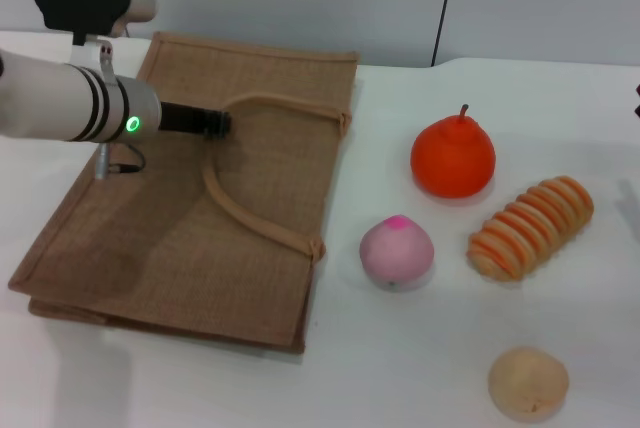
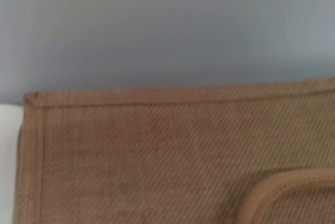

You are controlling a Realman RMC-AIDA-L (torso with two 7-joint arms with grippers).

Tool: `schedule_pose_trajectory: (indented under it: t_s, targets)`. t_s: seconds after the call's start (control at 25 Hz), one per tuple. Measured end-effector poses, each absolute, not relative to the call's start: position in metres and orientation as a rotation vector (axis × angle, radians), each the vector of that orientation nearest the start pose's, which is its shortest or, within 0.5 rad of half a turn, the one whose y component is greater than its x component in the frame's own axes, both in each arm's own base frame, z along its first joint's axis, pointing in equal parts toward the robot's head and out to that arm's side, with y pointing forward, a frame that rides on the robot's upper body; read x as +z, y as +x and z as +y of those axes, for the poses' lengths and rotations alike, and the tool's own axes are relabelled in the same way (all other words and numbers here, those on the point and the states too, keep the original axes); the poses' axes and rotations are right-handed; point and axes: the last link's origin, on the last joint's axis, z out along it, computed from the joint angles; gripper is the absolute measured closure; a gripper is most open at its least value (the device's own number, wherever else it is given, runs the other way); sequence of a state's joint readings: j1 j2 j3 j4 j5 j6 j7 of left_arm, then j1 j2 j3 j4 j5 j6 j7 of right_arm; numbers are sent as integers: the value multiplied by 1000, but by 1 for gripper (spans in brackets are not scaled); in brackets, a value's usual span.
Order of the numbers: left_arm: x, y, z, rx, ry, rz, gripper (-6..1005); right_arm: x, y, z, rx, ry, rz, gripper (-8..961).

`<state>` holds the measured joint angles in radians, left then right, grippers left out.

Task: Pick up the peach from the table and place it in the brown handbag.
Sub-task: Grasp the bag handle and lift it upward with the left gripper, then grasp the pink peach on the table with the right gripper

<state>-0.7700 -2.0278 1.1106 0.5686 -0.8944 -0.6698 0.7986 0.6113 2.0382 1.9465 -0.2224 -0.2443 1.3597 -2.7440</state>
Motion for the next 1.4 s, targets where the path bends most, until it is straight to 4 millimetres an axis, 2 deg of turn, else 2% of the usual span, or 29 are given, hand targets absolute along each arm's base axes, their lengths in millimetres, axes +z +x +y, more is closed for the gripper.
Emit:
schedule_pose_trajectory:
  t_s: [0.16, 0.4, 0.72, 0.76, 1.04, 1.4]
  targets:
    - [-6, -257, 445, -317, -2097, -1179, 880, 2, 328, 338, 857, -1653, 656, 168]
    - [10, -260, 434, -559, -2100, -1161, 880, -6, 316, 340, 873, -1823, 611, 169]
    - [37, -266, 411, -924, -2086, -1042, 880, -34, 284, 341, 820, -2229, 384, 170]
    - [39, -268, 408, -968, -2083, -1028, 880, -34, 284, 341, 820, -2229, 384, 170]
    - [58, -268, 390, -1189, -2057, -896, 880, -49, 267, 340, 758, -2510, 283, 171]
    - [60, -263, 386, -1239, -2073, -846, 880, -62, 255, 345, 628, -2705, 226, 172]
